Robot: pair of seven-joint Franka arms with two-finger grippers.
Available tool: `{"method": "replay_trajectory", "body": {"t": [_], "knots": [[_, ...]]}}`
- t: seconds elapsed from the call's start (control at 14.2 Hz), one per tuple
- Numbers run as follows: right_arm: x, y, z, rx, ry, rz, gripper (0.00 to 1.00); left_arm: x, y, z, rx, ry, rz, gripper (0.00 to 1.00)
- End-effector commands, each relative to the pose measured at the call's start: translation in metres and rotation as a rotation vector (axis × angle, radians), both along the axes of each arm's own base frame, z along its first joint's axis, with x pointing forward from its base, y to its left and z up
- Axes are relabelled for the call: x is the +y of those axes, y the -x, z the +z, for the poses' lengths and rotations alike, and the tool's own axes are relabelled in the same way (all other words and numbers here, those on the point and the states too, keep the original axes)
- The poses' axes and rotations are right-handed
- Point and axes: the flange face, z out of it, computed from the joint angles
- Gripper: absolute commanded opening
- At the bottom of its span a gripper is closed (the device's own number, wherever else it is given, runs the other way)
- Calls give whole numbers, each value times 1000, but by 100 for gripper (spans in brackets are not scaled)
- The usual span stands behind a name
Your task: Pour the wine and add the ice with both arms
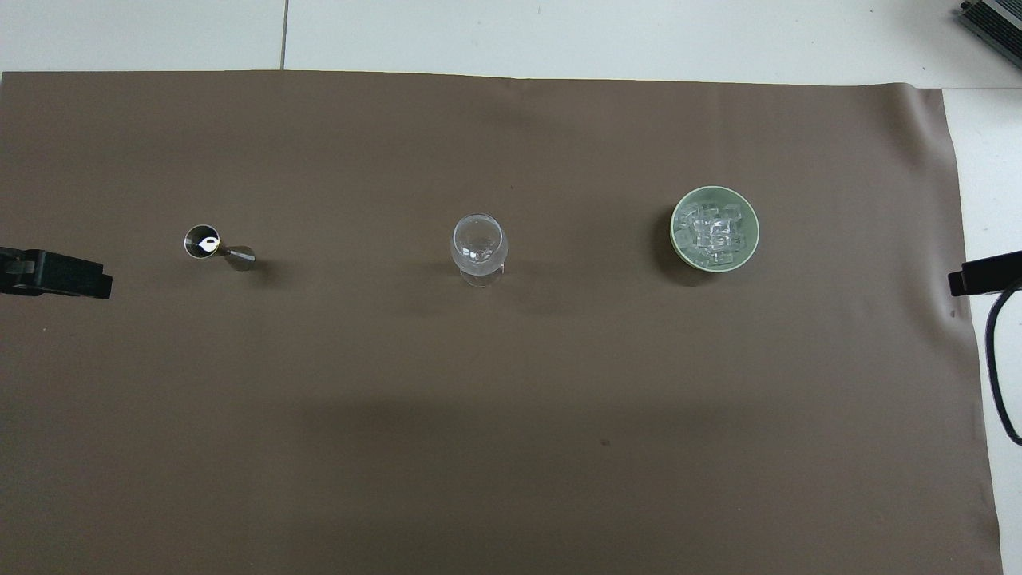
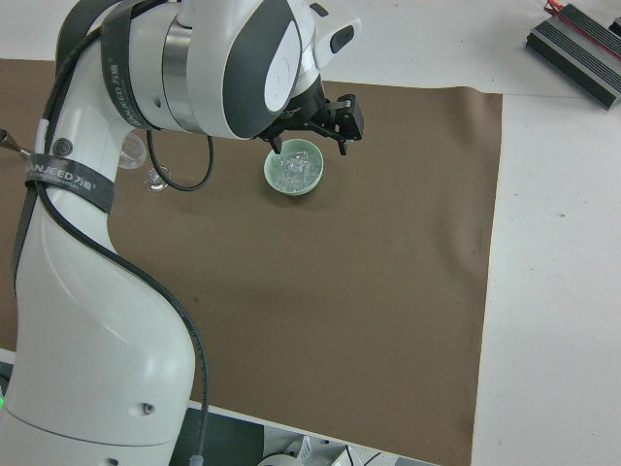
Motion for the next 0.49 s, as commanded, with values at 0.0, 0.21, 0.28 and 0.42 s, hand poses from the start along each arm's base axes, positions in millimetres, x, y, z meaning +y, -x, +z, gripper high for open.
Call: {"method": "replay_trajectory", "body": {"t": [0.0,0.21,0.28,0.42], "knots": [[0,3,4,-10,-1,-12,100,-1,8,2,2,8,4,100],[1,3,4,-10,-2,-10,100,5,9,-1,13,8,15,100],[1,3,4,-10,-1,-11,100,8,10,-1,13,8,20,100],[1,3,4,-10,-1,-11,100,18,12,-3,26,12,36,100]]}}
